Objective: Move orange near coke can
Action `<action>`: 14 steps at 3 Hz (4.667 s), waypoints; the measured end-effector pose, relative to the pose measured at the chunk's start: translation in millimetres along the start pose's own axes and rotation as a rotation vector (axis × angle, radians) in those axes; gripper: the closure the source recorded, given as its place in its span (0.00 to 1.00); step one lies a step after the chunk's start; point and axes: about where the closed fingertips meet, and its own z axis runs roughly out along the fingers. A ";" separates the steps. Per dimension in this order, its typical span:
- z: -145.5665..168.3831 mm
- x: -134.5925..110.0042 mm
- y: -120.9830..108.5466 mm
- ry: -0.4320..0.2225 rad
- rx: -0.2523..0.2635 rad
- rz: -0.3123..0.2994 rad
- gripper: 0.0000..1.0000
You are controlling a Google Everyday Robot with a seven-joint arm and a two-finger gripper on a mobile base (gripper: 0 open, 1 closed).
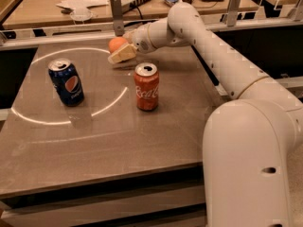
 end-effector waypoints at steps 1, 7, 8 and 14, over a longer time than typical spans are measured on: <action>-17.5 0.0 -3.7 0.023 0.032 0.003 0.58; -247.9 104.4 161.2 0.136 0.093 0.201 0.96; -239.6 111.5 183.7 0.157 0.052 0.219 0.75; -331.5 106.4 171.1 0.091 0.391 0.197 0.00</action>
Offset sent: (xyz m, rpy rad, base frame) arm -0.0055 -0.0992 0.0522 -0.0240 -0.0700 -0.1918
